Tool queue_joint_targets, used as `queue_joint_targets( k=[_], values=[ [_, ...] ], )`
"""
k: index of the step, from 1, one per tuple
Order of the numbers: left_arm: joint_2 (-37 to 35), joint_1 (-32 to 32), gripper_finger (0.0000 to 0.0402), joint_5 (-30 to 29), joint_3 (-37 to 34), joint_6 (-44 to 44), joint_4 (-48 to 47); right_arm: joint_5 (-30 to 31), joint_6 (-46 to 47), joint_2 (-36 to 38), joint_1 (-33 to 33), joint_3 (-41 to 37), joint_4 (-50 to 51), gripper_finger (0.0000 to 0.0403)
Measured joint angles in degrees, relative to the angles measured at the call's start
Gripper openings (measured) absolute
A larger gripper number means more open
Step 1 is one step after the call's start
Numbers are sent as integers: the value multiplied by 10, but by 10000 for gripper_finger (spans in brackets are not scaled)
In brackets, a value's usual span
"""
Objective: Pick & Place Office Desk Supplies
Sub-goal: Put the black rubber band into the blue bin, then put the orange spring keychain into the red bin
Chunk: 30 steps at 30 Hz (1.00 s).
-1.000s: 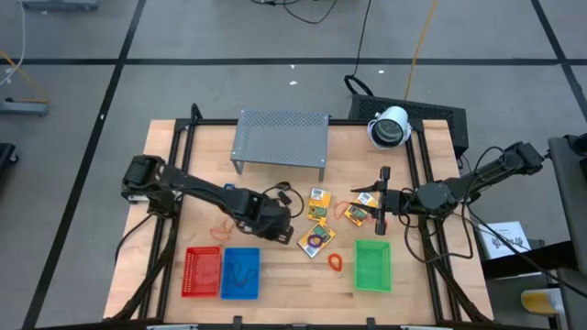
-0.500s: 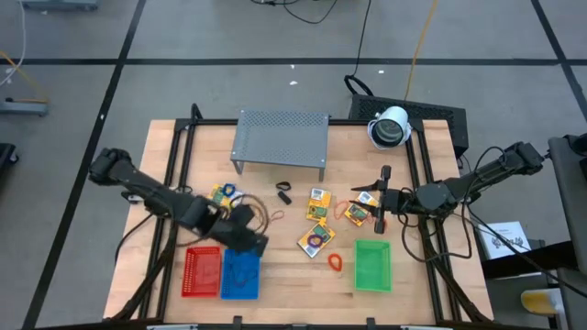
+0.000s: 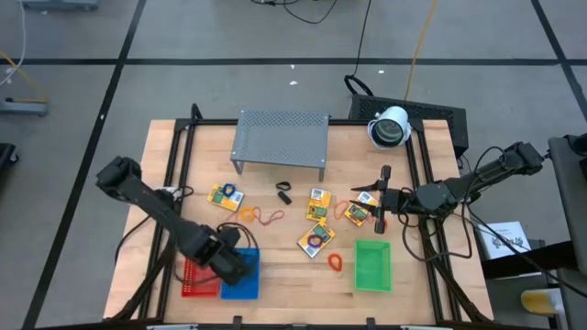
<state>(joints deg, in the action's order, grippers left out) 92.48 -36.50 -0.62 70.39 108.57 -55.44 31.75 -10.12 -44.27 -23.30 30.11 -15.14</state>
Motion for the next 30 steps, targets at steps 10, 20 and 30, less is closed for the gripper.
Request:
queue_joint_targets(
  k=[10,20,30],
  values=[
    [52,5,58,43,0,-35,4,-2,12,0,0,0,1,130],
    [52,8,197,62,0,-48,12,-3,18,0,0,0,5,130],
    [35,36,230,78,0,-63,31,-3,18,0,0,0,9,130]
  ],
)
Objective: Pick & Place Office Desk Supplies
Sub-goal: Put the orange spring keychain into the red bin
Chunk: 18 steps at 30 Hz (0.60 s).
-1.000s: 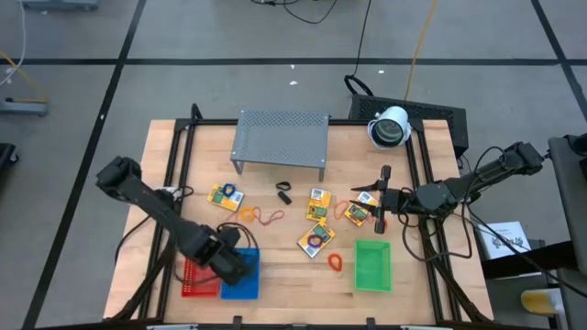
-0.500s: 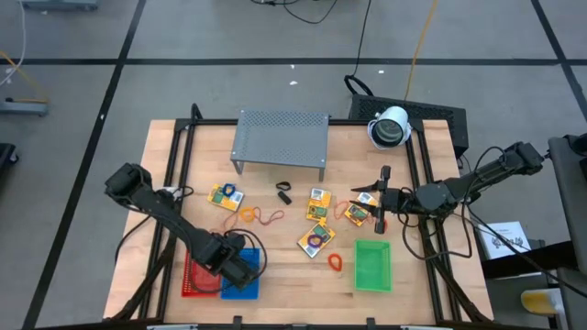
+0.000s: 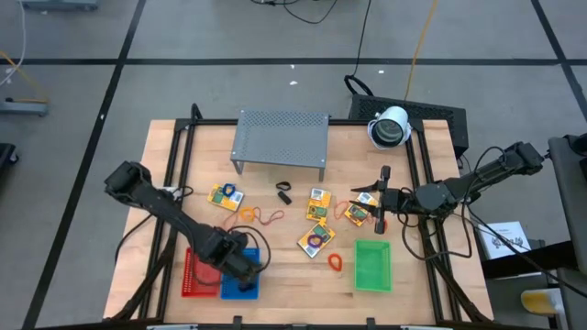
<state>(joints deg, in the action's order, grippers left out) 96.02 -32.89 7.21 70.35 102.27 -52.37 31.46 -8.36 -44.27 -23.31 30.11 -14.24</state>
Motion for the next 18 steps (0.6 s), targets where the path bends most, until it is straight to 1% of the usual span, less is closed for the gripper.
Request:
queue_joint_targets(
  k=[5,9,12,18],
  values=[
    [-37,24,220,-38,0,-27,-1,0,0,0,0,0,4,130],
    [-61,43,207,-82,0,-57,-16,0,0,0,0,0,8,130],
    [-68,65,197,-108,0,-98,-30,0,-1,0,0,0,10,130],
    [-68,131,180,-120,0,-207,-62,0,-2,0,0,0,11,130]
  ],
)
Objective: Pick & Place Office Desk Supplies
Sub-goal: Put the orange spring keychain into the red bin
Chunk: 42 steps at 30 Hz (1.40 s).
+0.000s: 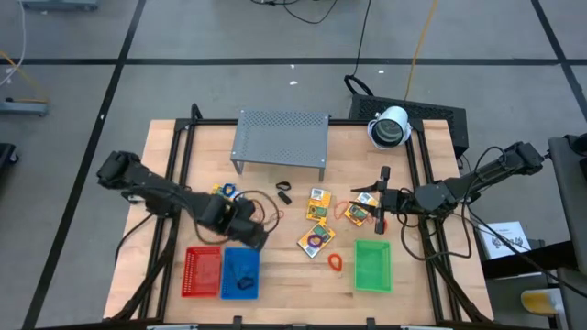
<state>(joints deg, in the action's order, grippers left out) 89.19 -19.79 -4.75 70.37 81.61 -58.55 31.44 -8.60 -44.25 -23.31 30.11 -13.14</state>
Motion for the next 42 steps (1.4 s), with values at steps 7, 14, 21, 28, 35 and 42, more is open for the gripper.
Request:
queue_joint_targets(
  k=[7,14,21,28,35,42],
  values=[
    [0,90,171,-13,-8,-143,4,0,-15,0,0,0,6,130],
    [0,159,170,60,-92,-231,66,2,-15,0,0,0,6,130],
    [0,170,170,88,-131,-297,123,32,-12,0,1,0,-3,130],
    [0,159,170,88,-161,-303,163,47,-20,0,1,0,-3,130],
    [1,152,170,87,-195,-304,202,47,-15,0,1,0,-21,130],
    [1,152,170,86,-216,-296,214,46,-15,0,1,0,-42,130]
  ],
)
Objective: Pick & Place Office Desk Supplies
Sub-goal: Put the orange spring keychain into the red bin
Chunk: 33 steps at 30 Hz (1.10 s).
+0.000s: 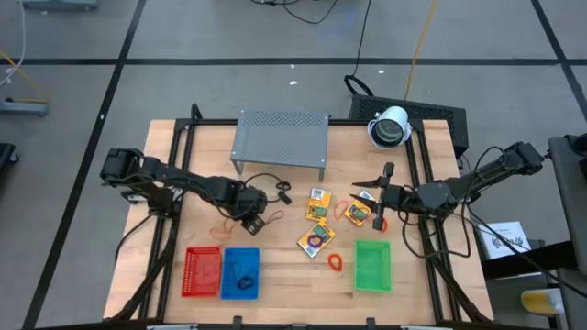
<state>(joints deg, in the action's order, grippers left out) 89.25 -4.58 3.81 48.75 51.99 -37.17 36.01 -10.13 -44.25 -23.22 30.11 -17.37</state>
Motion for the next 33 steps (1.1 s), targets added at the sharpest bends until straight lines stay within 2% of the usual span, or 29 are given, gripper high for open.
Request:
queue_joint_targets(
  k=[22,33],
  values=[
    [0,9,170,-39,0,-13,1,-1,0,0,0,0,-6,130],
    [37,20,170,8,1,-20,12,-1,-3,0,-1,0,-7,130]
  ],
)
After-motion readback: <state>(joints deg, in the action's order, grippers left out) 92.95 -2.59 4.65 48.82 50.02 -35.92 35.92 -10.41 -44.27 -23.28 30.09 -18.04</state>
